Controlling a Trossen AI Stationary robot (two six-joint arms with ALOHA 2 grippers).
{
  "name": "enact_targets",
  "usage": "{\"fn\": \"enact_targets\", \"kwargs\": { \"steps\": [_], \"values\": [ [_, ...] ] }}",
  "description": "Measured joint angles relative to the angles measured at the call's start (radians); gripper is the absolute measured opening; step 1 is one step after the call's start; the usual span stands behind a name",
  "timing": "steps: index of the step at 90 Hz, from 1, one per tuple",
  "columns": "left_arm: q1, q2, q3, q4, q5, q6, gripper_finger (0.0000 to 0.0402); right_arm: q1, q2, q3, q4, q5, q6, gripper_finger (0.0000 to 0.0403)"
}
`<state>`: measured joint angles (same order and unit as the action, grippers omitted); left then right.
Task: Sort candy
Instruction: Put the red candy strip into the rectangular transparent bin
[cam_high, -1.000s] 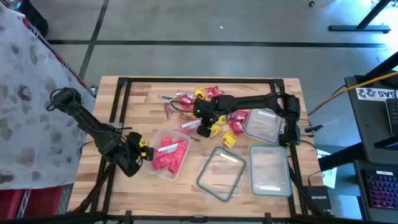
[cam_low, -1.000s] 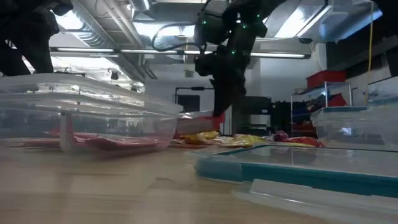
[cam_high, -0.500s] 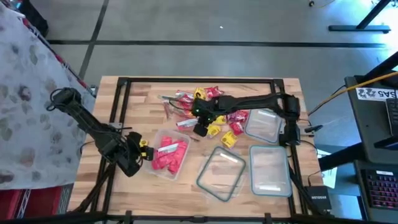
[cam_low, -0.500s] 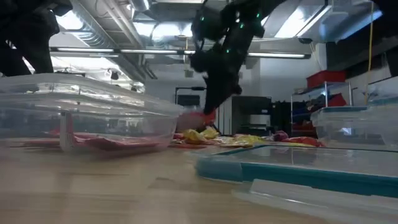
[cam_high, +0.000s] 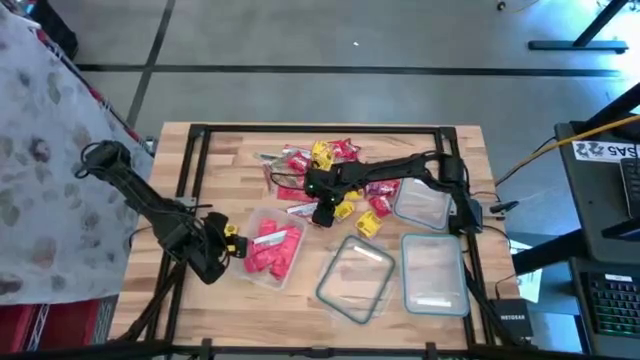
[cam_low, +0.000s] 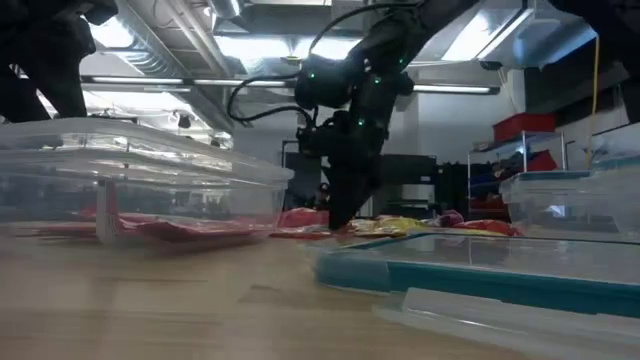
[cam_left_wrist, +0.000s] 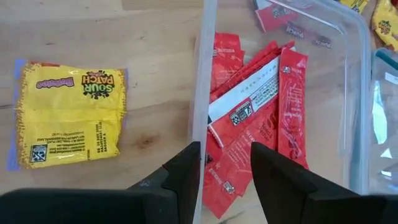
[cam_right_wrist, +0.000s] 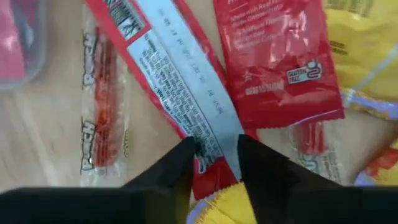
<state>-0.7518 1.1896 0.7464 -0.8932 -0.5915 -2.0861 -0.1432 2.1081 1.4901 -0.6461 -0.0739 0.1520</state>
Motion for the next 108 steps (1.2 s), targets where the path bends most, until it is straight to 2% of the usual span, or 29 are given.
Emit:
{"fn": "enact_targets", "kwargs": {
  "steps": [16,22,33,37,52,68,82,93,108],
  "values": [
    [0.000,0.000,0.000,-0.003,0.000,0.000,0.0123,0.000,0.037,0.006,0.016,0.003,0.000,0.0120],
    [0.000,0.000,0.000,-0.005,0.000,0.000,0.0123,0.000,0.047,0.007,0.014,-0.005,0.002,0.0098],
    [0.000,0.000,0.000,-0.004,0.000,0.000,0.0123,0.000,0.041,0.006,0.006,-0.001,0.030,0.0026],
    [0.000,0.000,0.000,-0.005,0.000,0.000,0.0123,-0.001,0.027,0.004,-0.006,-0.007,0.032,0.0012],
    [0.000,0.000,0.000,-0.008,0.000,0.000,0.0123,-0.009,-0.048,-0.003,-0.111,-0.014,0.033,0.0007],
    [0.000,0.000,0.000,-0.007,0.000,0.000,0.0123,-0.048,-0.124,-0.001,-0.263,-0.166,0.075,0.0008],
    [0.000,0.000,0.000,-0.005,0.001,0.000,0.0123,-0.055,-0.196,0.014,-0.349,-0.166,0.080,0.0003],
    [0.000,-0.009,0.007,-0.005,0.041,0.000,0.0123,-0.038,-0.223,0.093,-0.369,-0.177,0.072,0.0002],
    [-0.001,-0.111,0.048,-0.014,0.150,0.051,0.0123,0.030,-0.211,0.323,-0.372,-0.211,0.006,0.0001]
  ]
}}
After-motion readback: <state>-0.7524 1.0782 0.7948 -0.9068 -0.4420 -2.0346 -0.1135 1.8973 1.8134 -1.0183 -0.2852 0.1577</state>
